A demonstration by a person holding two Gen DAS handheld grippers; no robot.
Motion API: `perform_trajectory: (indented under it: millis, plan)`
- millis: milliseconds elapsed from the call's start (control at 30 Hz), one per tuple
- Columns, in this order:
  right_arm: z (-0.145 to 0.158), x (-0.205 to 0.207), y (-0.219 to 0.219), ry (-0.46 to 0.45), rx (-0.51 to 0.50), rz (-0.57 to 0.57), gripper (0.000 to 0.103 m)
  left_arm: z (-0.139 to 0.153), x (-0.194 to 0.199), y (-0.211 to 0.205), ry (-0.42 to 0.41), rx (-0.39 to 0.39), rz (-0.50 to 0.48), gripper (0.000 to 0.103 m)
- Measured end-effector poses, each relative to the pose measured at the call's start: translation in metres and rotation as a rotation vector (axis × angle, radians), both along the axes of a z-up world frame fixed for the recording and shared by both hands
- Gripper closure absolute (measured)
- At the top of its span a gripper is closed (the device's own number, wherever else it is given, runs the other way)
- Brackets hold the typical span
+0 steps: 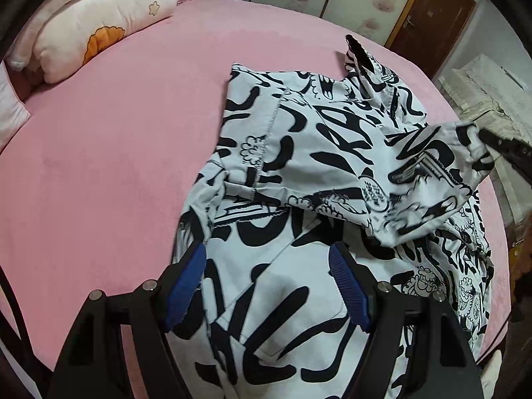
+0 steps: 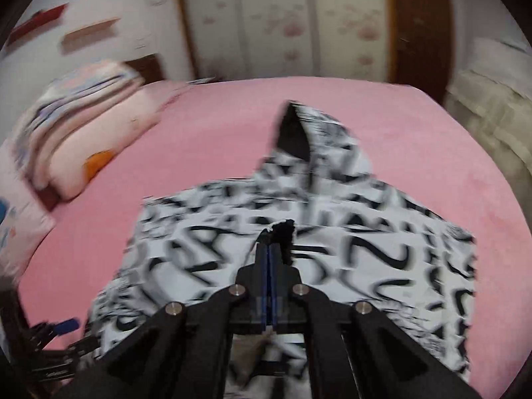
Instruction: Fold large clothes
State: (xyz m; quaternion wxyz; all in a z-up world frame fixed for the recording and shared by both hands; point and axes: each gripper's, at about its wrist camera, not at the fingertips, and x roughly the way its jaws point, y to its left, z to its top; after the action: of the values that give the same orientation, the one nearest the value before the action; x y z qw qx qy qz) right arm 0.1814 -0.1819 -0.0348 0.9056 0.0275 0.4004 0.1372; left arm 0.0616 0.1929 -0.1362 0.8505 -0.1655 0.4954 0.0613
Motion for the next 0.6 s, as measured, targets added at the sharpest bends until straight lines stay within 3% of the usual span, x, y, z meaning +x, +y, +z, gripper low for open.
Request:
perform_trajectory:
  millis: [67, 133, 200, 267, 333, 433, 600]
  plan:
    - [-0.019, 0.008, -0.019, 0.046, -0.002, -0.040, 0.102, -0.002, 0.002, -0.005, 0.003, -0.004, -0.009, 0.028]
    - [-0.046, 0.017, -0.038, 0.161, 0.052, -0.047, 0.101, -0.003, 0.003, -0.009, 0.010, 0.001, -0.021, 0.028]
    - [-0.075, 0.022, -0.052, 0.292, 0.135, -0.038, 0.094, -0.004, 0.003, -0.014, 0.015, 0.012, -0.034, 0.028]
    - [-0.091, 0.021, -0.060, 0.336, 0.194, -0.040, 0.066, -0.004, 0.003, -0.016, 0.014, 0.022, -0.042, 0.028]
    - [-0.098, 0.016, -0.071, 0.331, 0.244, -0.056, 0.055, -0.005, 0.003, -0.015, 0.017, 0.024, -0.042, 0.028]
    - [-0.106, 0.014, -0.076, 0.330, 0.284, -0.071, 0.053, -0.009, 0.005, -0.015, 0.028, 0.017, -0.040, 0.028]
    - [-0.126, 0.026, -0.068, 0.376, 0.263, -0.078, 0.053, -0.013, 0.008, -0.017, 0.031, 0.019, -0.041, 0.028]
